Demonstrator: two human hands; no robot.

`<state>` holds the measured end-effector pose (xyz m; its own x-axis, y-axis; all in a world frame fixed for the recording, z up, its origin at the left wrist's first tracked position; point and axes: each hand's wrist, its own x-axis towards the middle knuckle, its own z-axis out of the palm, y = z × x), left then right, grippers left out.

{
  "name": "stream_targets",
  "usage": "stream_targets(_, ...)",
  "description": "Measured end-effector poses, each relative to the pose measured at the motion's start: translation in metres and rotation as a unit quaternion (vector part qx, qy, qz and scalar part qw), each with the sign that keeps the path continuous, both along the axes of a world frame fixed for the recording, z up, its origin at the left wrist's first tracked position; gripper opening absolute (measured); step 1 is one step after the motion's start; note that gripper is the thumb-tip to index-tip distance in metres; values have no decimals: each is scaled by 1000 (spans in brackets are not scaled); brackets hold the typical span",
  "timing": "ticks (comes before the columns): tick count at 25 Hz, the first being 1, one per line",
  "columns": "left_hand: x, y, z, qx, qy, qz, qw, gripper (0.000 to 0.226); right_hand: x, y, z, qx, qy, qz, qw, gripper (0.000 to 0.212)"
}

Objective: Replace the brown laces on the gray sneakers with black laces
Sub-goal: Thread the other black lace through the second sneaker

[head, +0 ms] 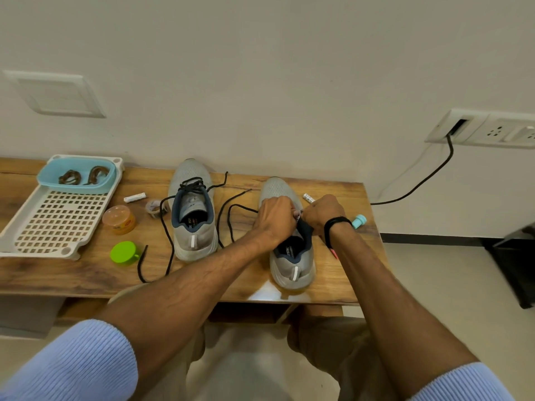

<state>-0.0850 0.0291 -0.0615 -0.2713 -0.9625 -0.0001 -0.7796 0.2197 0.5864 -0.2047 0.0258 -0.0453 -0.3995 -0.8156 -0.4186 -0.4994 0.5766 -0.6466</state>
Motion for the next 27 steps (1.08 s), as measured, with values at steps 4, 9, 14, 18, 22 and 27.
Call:
stream_targets(4,15,-8,1,52,42,7,998,17,-2,4,5,38,-149,-59,986,29)
stream_targets(9,7,-8,-4,46,3,18,999,44,-3,8,9,21,-215,-91,972,31)
stream_targets(14,8,-11,-8,42,65,37,996,24,-4,10,6,42,-284,-127,949,30)
stream_targets(18,11,-15,-10,36,123,60,990,14,-3,6,2,51,-308,-135,940,31)
stream_targets(22,15,-20,-6,46,139,73,987,11,0,-2,-4,34,-311,-157,937,36)
stream_targets(27,15,-21,0,43,132,81,987,16,2,-3,-3,8,-327,-163,931,32)
